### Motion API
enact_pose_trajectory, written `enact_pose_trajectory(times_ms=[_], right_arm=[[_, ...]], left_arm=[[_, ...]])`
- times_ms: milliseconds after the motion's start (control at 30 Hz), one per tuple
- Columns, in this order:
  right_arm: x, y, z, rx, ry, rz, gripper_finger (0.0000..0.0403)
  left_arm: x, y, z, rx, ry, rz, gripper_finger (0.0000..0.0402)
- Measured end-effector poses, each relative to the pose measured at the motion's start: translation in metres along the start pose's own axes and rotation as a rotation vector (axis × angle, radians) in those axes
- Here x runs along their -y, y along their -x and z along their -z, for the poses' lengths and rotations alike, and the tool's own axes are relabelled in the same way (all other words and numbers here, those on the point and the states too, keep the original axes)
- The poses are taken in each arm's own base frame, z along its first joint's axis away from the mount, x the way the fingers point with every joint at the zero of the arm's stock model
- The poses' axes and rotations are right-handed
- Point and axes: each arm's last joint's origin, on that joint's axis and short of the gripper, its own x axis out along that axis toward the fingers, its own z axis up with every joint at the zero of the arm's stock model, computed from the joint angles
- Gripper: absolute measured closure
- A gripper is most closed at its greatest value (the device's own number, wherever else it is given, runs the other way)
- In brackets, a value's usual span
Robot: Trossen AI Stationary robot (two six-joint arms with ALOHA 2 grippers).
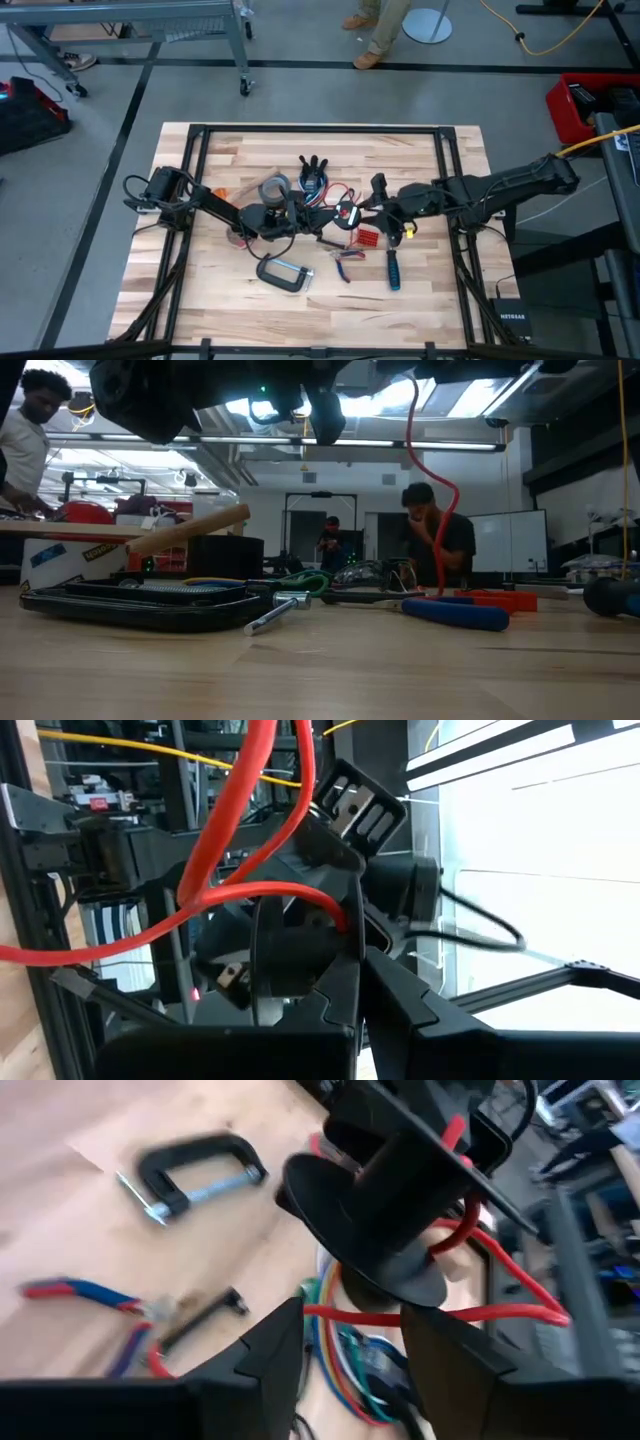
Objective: Coil cords
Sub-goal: Uncoil the red wire from the black spool
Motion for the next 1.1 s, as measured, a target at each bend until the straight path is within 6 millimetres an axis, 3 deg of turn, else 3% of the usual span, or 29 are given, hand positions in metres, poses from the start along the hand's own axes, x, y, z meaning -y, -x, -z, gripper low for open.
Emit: enact_pose_trajectory(times_ms=[333, 1100], right_arm=[[-0.0023, -0.0020, 0.0032, -0.126, 0.038, 0.109, 0.0281], [-0.0013, -0.0017, 0.0019, -0.113, 0.036, 0.118, 0.0283]], left_arm=[[0.0021, -0.0002, -0.0008, 0.004, 0.033, 0.021, 0.0401], [-0.0059, -0.0028, -0.0079, 0.021, 0.109, -0.044, 0.0401]])
